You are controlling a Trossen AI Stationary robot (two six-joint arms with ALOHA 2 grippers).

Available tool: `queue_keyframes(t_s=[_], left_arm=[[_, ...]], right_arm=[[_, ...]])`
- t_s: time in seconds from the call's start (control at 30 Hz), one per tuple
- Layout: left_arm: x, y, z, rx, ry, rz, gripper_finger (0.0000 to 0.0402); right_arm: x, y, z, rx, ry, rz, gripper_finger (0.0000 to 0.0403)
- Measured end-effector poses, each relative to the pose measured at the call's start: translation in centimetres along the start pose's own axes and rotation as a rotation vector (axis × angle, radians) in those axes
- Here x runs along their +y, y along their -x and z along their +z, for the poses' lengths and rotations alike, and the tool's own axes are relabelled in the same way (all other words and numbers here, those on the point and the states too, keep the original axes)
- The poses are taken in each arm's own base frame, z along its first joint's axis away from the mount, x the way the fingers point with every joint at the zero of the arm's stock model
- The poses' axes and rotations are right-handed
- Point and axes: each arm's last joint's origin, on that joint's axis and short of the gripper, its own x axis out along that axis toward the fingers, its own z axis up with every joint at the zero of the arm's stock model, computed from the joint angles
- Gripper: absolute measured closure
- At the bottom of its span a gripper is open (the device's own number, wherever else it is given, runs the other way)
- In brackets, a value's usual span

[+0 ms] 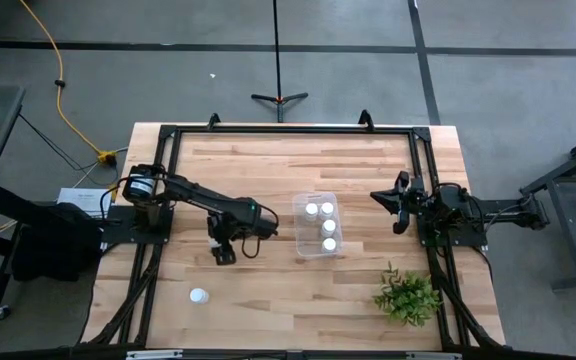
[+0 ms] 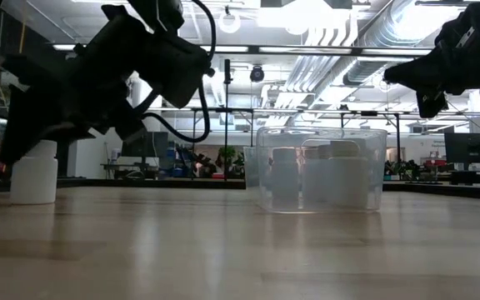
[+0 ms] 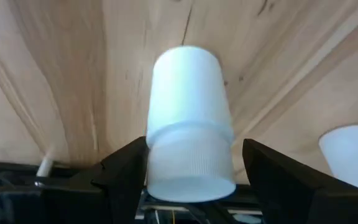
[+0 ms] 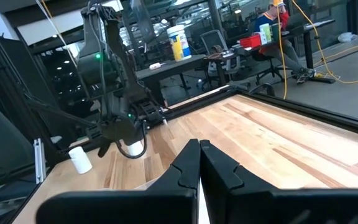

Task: Pick and place pill bottles into a basket
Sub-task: Put the top pill bottle into the bin

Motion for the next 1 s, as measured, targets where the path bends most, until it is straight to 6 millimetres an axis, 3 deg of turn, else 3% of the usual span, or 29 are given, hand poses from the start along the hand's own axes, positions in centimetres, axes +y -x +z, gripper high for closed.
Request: queue_keyframes(t_s=[0.53,1.0], left_arm=[[0.04,0.01,0.46,-0.061,-0.025,0.048,0.0109],[0.02,0.02,0.32,-0.043,-0.064,0.031,0.0173]], right_arm=[[-0.01,0.00,0.00,-0.001,0.000,-0.002,0.0403],[0.00,0.00,0.00,0.000,0.009,0.000,0.0403]])
